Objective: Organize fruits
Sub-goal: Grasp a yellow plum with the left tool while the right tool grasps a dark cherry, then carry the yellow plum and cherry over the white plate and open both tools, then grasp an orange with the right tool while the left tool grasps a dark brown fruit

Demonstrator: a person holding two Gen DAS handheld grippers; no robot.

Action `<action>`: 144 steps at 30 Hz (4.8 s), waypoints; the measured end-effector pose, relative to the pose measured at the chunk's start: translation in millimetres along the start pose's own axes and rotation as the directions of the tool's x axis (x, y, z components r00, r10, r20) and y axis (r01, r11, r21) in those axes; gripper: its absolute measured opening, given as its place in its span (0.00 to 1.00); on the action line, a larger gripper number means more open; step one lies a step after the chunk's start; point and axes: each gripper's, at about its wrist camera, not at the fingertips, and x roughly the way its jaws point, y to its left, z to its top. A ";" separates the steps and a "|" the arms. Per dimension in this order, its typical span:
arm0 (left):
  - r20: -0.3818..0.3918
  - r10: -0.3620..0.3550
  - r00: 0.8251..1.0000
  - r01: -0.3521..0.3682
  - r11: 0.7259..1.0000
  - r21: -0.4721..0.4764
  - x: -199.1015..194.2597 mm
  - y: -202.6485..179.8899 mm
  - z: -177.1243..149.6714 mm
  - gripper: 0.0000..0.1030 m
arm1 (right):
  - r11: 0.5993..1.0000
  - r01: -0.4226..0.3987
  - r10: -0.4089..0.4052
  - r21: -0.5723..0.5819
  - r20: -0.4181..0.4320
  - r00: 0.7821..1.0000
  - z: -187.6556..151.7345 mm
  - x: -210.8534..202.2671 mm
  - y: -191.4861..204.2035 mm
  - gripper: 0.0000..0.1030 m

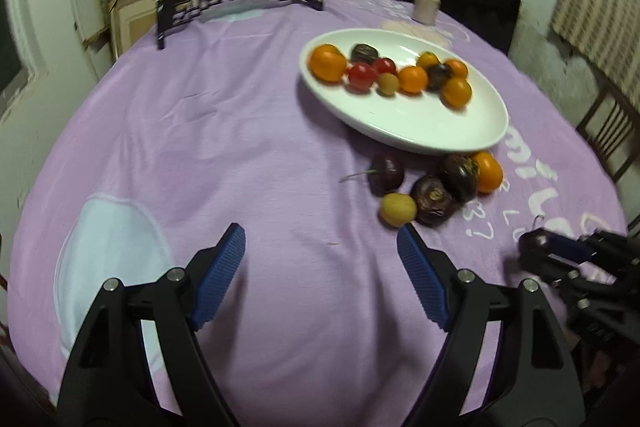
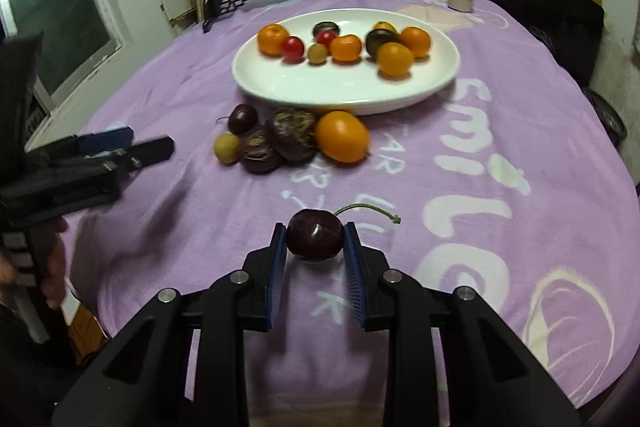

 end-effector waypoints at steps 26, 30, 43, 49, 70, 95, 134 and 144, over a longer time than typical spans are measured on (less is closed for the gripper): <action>-0.048 -0.076 0.996 0.077 0.997 0.028 34.2 -31.7 11.4 0.25 | 0.992 -0.055 0.051 0.111 0.036 0.998 -11.0 -17.3 -39.4 0.28; -0.046 -0.085 0.995 0.086 0.996 0.031 24.7 -30.5 7.3 0.24 | 0.993 -0.052 0.049 0.104 0.035 0.998 -8.8 -16.5 -36.4 0.28; -0.014 -0.102 0.995 0.102 0.995 0.020 12.0 -23.0 8.5 0.24 | 0.995 -0.045 0.042 0.092 0.036 0.998 -4.9 -18.9 -29.4 0.28; 0.018 -0.110 0.994 0.109 0.994 0.030 -5.5 -23.9 12.7 0.24 | 0.997 -0.049 0.046 0.066 0.054 0.997 4.0 -21.7 -24.2 0.28; -0.036 -0.102 0.994 0.102 0.995 0.016 87.5 -39.6 176.8 0.24 | 0.997 -0.004 0.010 -0.083 0.077 0.997 147.9 64.7 -33.7 0.28; 0.107 -0.030 0.994 0.028 0.999 0.024 0.0 -8.1 68.1 0.86 | 1.000 0.002 -0.003 0.012 0.082 0.997 54.0 2.2 -40.2 0.61; -0.100 -0.081 0.992 0.092 0.990 0.105 61.9 -68.9 24.2 0.68 | 0.993 0.001 -0.008 0.121 0.055 0.998 6.4 -18.3 -86.9 0.35; -0.090 -0.129 0.987 0.136 0.988 0.073 48.4 -58.0 16.0 0.38 | 0.994 -0.043 0.038 0.098 0.057 0.998 9.5 -18.9 -72.2 0.35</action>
